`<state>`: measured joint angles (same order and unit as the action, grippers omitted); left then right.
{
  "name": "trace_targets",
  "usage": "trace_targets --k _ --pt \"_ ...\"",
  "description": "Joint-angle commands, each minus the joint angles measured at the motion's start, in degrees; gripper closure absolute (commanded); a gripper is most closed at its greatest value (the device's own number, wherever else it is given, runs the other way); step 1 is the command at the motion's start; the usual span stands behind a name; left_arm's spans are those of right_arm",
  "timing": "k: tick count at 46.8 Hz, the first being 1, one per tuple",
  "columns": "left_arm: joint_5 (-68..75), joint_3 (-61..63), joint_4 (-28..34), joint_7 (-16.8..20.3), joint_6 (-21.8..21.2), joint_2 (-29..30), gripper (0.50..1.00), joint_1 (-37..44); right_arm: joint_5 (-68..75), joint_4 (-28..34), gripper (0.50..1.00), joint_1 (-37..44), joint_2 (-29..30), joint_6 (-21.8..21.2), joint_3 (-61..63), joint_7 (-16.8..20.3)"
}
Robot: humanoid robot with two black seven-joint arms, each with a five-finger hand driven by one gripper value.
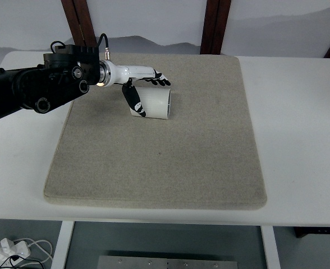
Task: Flip white cup upright
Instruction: 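Lower the left hand onto the mug and close fingers around it, then lift the mug with the left hand and rotate it opening-up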
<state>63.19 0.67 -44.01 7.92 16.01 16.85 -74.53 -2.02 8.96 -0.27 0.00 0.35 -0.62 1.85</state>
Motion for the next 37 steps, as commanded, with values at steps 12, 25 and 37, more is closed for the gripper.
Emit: trace_targets --k 12,25,37 --pt "0.0 1.5 0.7 0.0 0.0 -1.1 0.598 0.1 0.0 0.0 0.548 0.0 0.0 0.0 0.0 0.0" --pt "0.0 1.5 0.7 0.1 0.0 -1.4 0.739 0.2 0.0 0.0 0.548 0.0 0.0 0.0 0.0 0.0" --pt "-1.1 0.4 0.9 0.1 -0.3 -1.3 0.838 -0.2 0.0 0.0 0.548 0.0 0.0 0.0 0.0 0.0"
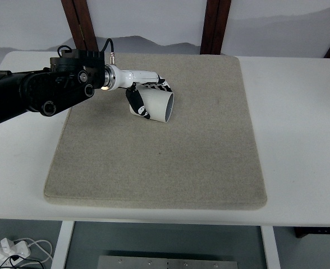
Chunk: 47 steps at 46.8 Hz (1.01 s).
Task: Flip white cup upright
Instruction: 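Lift the mug with the left hand and rotate it opening-up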
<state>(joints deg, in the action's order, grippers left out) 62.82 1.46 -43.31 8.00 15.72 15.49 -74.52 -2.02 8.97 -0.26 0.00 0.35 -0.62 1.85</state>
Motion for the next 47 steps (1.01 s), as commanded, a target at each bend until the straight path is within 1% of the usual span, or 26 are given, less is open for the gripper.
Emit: trace_targets --k 1,8,14,25,29,36,40,47 --pt "-0.8 -0.5 0.3 0.1 0.0 0.1 0.838 -0.3 0.0 0.0 0.548 0.0 0.0 0.0 0.0 0.0" --pt "-1.7 -5.1 1.4 0.3 0.0 0.4 0.838 0.1 0.0 0.0 0.548 0.0 0.0 0.0 0.0 0.0" --pt "-5.2 -9.0 3.1 0.8 0.4 0.8 0.838 0.5 0.0 0.0 0.548 0.0 0.0 0.0 0.0 0.0" --pt "-22.6 -10.7 5.3 1.3 1.2 3.1 0.834 1.3 0.0 0.0 0.548 0.0 0.0 0.0 0.0 0.0" --pt "-28.4 -10.9 6.1 2.8 2.0 3.4 0.834 2.1 0.0 0.0 0.548 0.0 0.0 0.0 0.0 0.0" --pt "-35.6 -12.7 7.1 5.9 5.3 4.5 0.834 3.9 0.0 0.0 0.548 0.0 0.0 0.0 0.0 0.0" --pt "-37.7 -15.3 8.7 7.8 7.5 4.5 0.834 6.0 0.0 0.0 0.548 0.0 0.0 0.0 0.0 0.0" --pt "-38.8 -23.3 11.5 10.6 13.7 4.1 0.836 11.2 0.0 0.0 0.548 0.0 0.0 0.0 0.1 0.0"
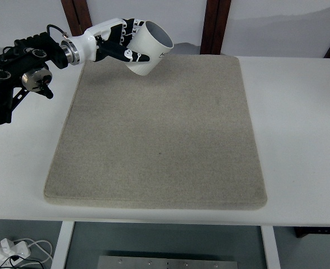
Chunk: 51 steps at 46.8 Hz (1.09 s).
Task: Flip white cup upright
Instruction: 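Lift the mug with the left hand and rotate it opening-up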
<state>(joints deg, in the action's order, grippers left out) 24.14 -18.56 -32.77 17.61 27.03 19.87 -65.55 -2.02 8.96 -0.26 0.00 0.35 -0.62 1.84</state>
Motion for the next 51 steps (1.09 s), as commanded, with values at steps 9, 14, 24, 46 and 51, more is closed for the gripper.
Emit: trace_targets --k 9,14,24,46,51 --pt "-0.3 -13.9 1.2 3.9 6.7 -0.5 0.834 8.8 0.0 0.0 0.548 0.0 0.0 0.0 0.0 0.0" --pt "-1.1 -17.0 1.4 5.7 8.0 -0.7 0.834 11.1 0.0 0.0 0.548 0.0 0.0 0.0 0.0 0.0" --pt "-7.0 -17.6 4.1 8.0 8.0 -2.6 0.823 12.9 0.0 0.0 0.548 0.0 0.0 0.0 0.0 0.0" --pt "-6.2 -16.0 7.7 15.8 8.0 -4.5 0.823 13.9 0.0 0.0 0.548 0.0 0.0 0.0 0.0 0.0" --pt "-3.3 -15.3 7.7 17.4 8.0 -4.5 0.823 14.0 0.0 0.0 0.548 0.0 0.0 0.0 0.0 0.0"
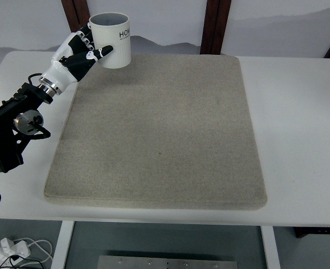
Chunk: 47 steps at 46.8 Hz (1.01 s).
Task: Flip white cup upright
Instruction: 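Lift the mug with the left hand and rotate it opening-up, then lower the held mug toward the mat, tilting it with the left hand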
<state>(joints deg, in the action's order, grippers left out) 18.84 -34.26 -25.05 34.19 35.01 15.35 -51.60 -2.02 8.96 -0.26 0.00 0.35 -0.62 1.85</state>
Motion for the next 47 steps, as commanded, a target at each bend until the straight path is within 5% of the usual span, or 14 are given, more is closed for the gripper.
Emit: trace_targets --k 1,47 --pt "2.8 0.6 0.0 0.8 0.0 0.0 0.823 0.0 0.0 0.0 0.548 0.0 0.0 0.0 0.0 0.0" --pt "13.6 7.4 2.0 0.8 0.0 -0.1 0.808 1.6 0.0 0.0 0.548 0.0 0.0 0.0 0.0 0.0"
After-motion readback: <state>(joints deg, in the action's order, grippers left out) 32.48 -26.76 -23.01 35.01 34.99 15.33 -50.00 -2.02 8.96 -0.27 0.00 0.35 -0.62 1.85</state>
